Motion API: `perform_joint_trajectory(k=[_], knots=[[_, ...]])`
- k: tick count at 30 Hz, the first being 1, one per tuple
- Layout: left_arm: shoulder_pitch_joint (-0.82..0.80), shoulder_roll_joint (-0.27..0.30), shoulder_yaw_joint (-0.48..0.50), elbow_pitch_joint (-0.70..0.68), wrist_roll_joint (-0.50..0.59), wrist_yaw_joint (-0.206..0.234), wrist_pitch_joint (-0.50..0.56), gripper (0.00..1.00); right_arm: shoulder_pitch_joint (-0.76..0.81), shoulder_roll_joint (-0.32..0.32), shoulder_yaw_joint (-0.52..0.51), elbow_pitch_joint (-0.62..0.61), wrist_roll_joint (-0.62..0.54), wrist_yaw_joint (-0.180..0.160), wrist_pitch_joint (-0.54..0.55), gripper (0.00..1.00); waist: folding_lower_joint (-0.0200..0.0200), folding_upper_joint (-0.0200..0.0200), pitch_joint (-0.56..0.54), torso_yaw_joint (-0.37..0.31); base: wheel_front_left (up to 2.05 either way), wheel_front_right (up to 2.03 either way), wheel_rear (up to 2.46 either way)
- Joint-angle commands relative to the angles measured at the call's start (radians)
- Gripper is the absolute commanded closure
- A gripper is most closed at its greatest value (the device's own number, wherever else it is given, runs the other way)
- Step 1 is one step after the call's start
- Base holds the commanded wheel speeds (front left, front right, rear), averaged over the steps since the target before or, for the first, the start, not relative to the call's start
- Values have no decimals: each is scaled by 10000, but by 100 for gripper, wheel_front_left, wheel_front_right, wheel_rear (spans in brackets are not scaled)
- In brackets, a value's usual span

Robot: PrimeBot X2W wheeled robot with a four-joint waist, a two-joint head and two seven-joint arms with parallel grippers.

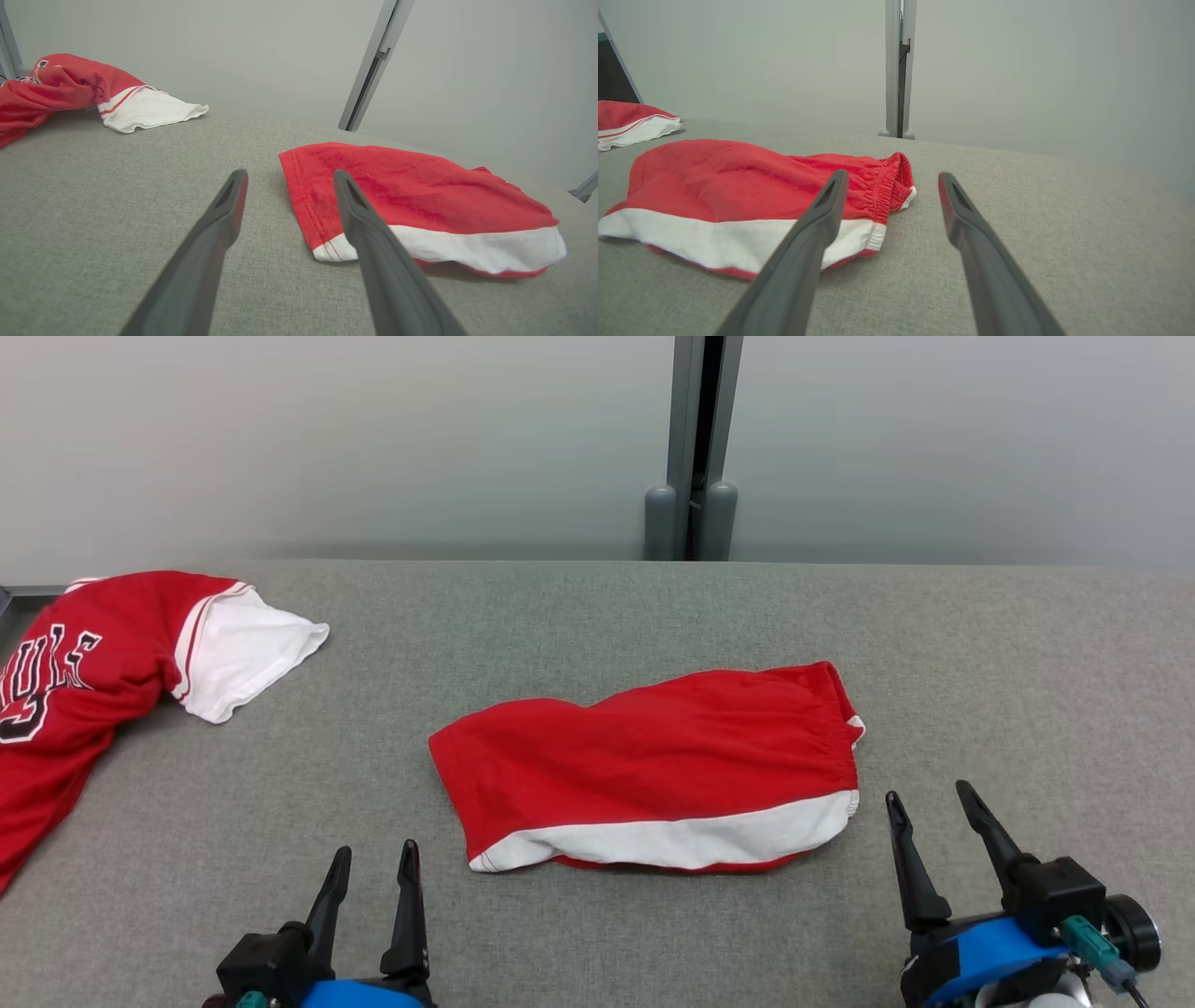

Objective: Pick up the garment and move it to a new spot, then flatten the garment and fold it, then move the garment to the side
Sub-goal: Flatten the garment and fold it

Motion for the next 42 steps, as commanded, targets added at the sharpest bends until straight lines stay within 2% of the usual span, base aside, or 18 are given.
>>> perform_joint_trajectory(k=[1,4,9,17,23,26,28,30,32,34,38,42], knots=[[-202,-9,-38,11,30,-10,-18,0,-199,-40,-71,111,-178,1,-6,0,0,0,45,25,0,0,0],[-300,-8,-86,30,70,-13,-12,0,-695,-38,-311,708,-787,1,296,0,0,0,222,73,0,0,0],[-483,-4,-150,92,119,-43,-1,0,-1562,-101,-109,1761,-1394,1,1276,0,0,0,543,220,0,0,0],[-713,-28,-246,243,157,-75,1,0,-2549,-520,793,3301,-776,1,2313,0,0,0,804,493,0,0,0],[-727,-34,-277,322,163,-89,-6,0,-2845,-749,1204,3944,-188,1,2569,0,0,0,785,635,0,0,0],[-686,-27,-279,357,152,-85,-9,0,-2956,-812,1428,4108,43,1,2467,44,0,0,743,656,0,0,0],[-664,-7,-296,379,150,-94,-10,0,-2986,-804,1589,4259,268,1,2508,60,0,0,711,649,0,0,0],[-646,2,-332,397,156,-101,-11,0,-3052,-807,1746,4430,514,1,2571,65,0,0,678,634,0,0,0],[-635,16,-374,403,166,-113,-5,0,-3146,-852,1933,4551,679,1,2554,76,0,0,650,621,0,0,0],[-627,32,-412,412,171,-119,19,0,-3196,-902,2073,4670,808,1,2453,100,0,0,619,609,0,0,0],[-634,32,-604,461,201,-230,134,0,-3316,-993,2324,4784,1042,1,2209,100,0,0,555,542,0,0,0],[-812,-142,-1078,700,117,-618,511,0,-3306,-1093,2424,4738,1142,1,1873,100,0,0,475,459,0,0,0]])
